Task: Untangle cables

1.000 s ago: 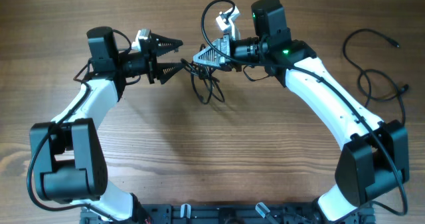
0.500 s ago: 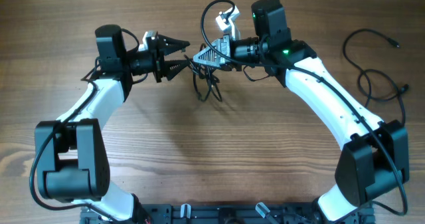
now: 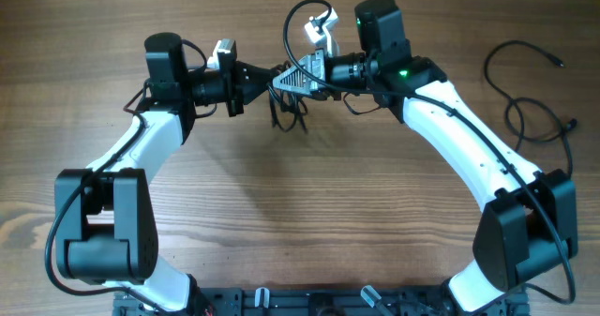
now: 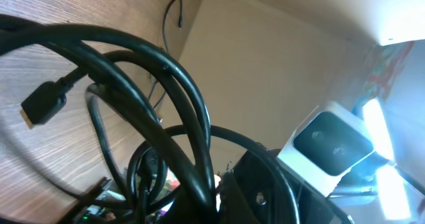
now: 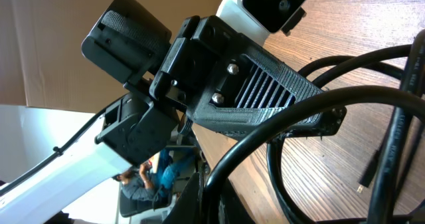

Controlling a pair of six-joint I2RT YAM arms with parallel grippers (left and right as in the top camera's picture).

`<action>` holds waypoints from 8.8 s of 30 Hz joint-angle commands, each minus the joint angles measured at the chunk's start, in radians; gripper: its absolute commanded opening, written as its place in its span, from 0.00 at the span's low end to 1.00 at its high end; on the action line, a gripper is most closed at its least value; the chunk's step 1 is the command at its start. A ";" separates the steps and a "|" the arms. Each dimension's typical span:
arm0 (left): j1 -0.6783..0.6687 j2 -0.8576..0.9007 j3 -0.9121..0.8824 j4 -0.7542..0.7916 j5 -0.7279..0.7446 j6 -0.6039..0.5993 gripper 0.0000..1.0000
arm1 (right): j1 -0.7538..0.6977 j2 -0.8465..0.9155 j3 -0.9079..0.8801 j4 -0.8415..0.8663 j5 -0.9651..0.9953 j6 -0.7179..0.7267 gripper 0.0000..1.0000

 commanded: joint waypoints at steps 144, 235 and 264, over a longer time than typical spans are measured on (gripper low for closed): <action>0.180 0.006 0.001 -0.686 -0.192 0.743 0.79 | 0.005 -0.012 0.023 0.082 -0.033 -0.019 0.04; 0.353 0.006 0.001 -0.807 -1.170 0.427 0.04 | -0.336 -0.008 -0.117 -0.587 0.993 -0.375 0.04; 0.274 0.004 0.001 -0.654 -0.676 0.846 1.00 | -0.301 0.003 -0.220 -0.401 0.280 -0.571 0.04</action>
